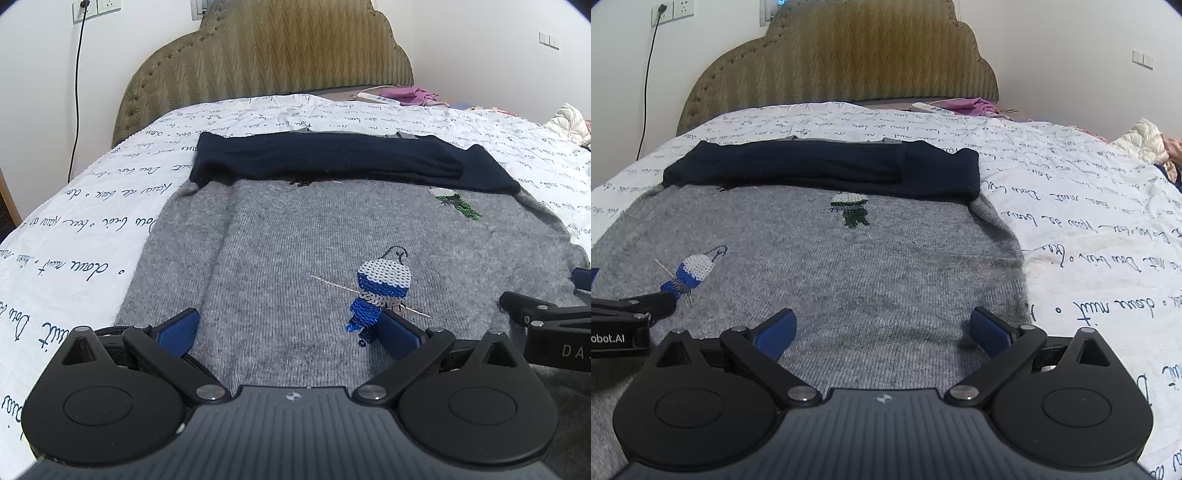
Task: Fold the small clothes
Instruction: 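Move both open tools along the grey sweater body toward its hem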
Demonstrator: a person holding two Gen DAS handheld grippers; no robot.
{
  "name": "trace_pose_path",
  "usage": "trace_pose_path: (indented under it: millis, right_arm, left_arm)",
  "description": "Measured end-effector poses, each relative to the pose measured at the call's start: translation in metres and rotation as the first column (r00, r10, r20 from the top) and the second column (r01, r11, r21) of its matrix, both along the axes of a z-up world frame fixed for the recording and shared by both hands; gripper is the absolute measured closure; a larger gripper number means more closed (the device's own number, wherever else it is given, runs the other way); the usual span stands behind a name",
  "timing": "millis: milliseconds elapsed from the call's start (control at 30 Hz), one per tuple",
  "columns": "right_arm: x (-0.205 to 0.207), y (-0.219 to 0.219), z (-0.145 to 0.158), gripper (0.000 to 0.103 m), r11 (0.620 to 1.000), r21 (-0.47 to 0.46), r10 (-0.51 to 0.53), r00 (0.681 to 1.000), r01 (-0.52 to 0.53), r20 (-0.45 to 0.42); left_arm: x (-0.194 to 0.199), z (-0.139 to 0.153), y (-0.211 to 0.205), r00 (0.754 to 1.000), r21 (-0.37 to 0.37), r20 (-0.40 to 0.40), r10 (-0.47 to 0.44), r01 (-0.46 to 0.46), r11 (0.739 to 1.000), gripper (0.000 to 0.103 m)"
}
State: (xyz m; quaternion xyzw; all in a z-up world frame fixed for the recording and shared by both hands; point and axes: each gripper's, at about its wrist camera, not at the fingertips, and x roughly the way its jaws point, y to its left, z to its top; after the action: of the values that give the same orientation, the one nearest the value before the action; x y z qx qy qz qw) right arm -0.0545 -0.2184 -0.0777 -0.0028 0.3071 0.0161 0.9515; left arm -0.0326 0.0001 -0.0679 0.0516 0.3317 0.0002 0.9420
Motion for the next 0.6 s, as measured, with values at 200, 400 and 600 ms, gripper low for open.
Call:
trace_pose_path:
  millis: [200,400,600]
  right_arm:
    - [-0.006,-0.011,0.003,0.0,0.998,0.066,-0.004,1.0,0.005,-0.016]
    - [-0.016,-0.011,0.007,0.0,0.997,0.071,0.023,1.0,-0.021,-0.02]
    - [-0.032,-0.01,0.013,0.0,0.996,0.072,0.055,0.998,-0.054,-0.016]
  left_arm:
    - [-0.003,0.002,0.002,1.0,-0.006,-0.01,0.002,-0.002,1.0,0.0]
    - [-0.014,0.007,0.004,1.0,-0.003,-0.024,0.001,-0.001,1.0,0.0]
    - [-0.03,0.013,0.004,1.0,0.017,-0.024,-0.012,0.013,1.0,0.0]
